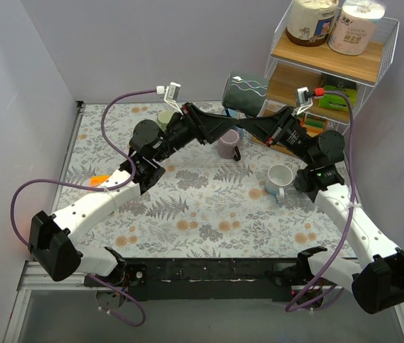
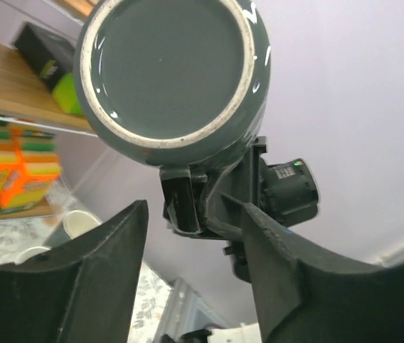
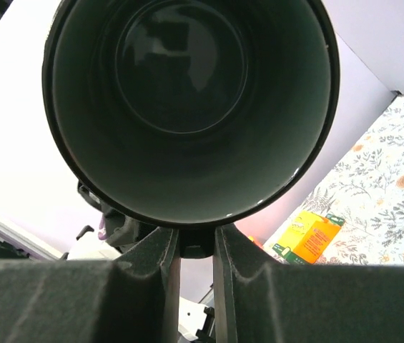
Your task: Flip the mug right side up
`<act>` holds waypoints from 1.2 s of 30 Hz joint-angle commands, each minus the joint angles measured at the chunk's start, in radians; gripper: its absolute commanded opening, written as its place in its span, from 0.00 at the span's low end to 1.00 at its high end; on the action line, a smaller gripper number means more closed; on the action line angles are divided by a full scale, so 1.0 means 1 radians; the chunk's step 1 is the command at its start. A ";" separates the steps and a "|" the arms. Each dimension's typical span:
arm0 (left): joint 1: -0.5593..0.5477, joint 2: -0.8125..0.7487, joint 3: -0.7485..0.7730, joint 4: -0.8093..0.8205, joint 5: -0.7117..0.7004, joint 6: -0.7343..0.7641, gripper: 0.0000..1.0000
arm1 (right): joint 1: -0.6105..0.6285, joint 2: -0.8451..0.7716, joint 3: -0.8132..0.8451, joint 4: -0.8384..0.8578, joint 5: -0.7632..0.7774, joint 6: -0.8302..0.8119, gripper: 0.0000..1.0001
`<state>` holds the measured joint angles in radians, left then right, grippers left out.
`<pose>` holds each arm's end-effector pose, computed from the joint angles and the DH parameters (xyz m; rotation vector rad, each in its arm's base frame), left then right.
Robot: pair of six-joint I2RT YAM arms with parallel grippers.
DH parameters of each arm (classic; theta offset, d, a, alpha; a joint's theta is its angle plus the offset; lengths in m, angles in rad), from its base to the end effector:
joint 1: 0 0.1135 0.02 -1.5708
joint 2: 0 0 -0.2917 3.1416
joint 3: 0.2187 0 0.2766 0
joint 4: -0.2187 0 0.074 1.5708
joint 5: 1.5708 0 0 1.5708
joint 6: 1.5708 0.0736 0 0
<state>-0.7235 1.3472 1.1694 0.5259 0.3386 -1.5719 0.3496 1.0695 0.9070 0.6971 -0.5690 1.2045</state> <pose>0.2585 -0.2610 0.4582 -0.2927 1.5640 -2.1194 0.2429 0.1308 0.4541 -0.0602 1.2922 1.6558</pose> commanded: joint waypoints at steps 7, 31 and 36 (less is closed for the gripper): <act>-0.002 -0.164 -0.085 -0.300 -0.220 0.134 0.93 | -0.043 0.006 0.029 0.050 0.029 0.056 0.01; -0.002 -0.148 0.013 -0.819 -0.817 0.220 0.98 | 0.049 0.064 0.101 -1.202 0.361 -0.778 0.01; -0.002 -0.106 0.032 -0.819 -0.774 0.230 0.98 | 0.145 0.075 0.084 -1.243 0.478 -0.792 0.01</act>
<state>-0.7235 1.2327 1.1488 -0.2745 -0.4526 -1.3647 0.4274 1.1595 0.9817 -0.5755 -0.1997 0.4606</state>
